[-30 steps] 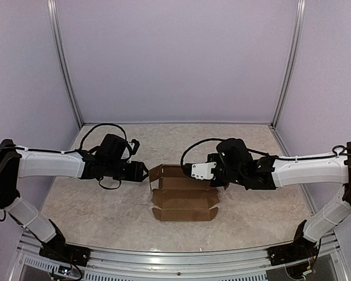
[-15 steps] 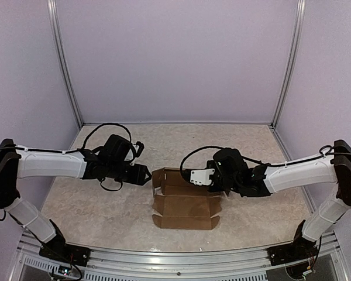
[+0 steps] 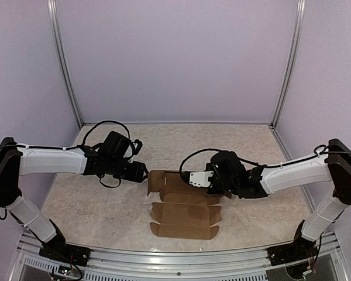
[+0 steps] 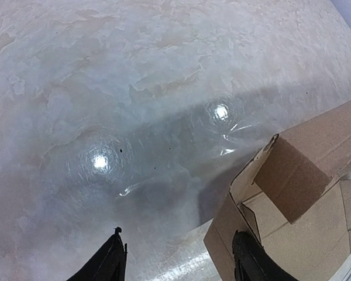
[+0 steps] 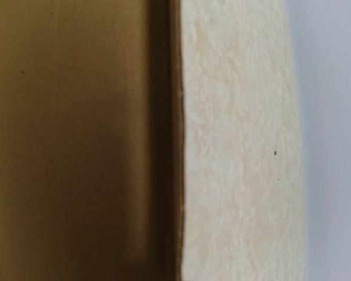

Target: Fold the paper box

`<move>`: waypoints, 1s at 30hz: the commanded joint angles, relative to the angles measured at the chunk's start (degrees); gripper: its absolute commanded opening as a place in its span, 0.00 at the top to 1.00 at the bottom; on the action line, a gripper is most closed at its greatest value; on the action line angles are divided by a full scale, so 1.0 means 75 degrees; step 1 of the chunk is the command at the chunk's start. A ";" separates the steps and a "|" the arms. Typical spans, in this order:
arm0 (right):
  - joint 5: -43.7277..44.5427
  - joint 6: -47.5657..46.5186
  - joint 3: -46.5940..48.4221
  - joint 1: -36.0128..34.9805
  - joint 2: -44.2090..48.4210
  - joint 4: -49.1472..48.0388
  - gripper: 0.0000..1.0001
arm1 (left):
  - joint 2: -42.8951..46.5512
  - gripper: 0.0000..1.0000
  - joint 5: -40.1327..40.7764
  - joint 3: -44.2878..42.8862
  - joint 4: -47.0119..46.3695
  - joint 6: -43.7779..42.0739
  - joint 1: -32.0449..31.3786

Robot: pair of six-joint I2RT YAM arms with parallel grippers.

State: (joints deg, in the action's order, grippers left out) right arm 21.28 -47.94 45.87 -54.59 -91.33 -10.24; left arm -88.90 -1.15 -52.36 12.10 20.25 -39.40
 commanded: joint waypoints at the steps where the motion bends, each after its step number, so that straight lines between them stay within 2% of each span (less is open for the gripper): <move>1: -0.0012 0.0212 -0.0066 -0.0011 -0.0216 -0.0067 1.00 | -0.0084 0.40 -0.0233 0.0042 0.0060 -0.0093 -0.0033; 12: 0.0037 0.0207 -0.0116 -0.0017 -0.0077 -0.0160 1.00 | -0.0047 0.42 -0.0364 0.0085 0.0098 -0.0105 -0.0516; 30: 0.0727 -0.0601 -0.0719 -0.0546 0.0408 -0.1243 1.00 | 0.0480 0.43 -0.0504 0.0619 -0.0235 0.0007 -0.0595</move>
State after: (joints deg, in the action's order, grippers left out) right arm 24.47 -50.92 42.09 -57.28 -89.65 -16.08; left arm -86.70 -4.19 -48.82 11.77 20.34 -43.55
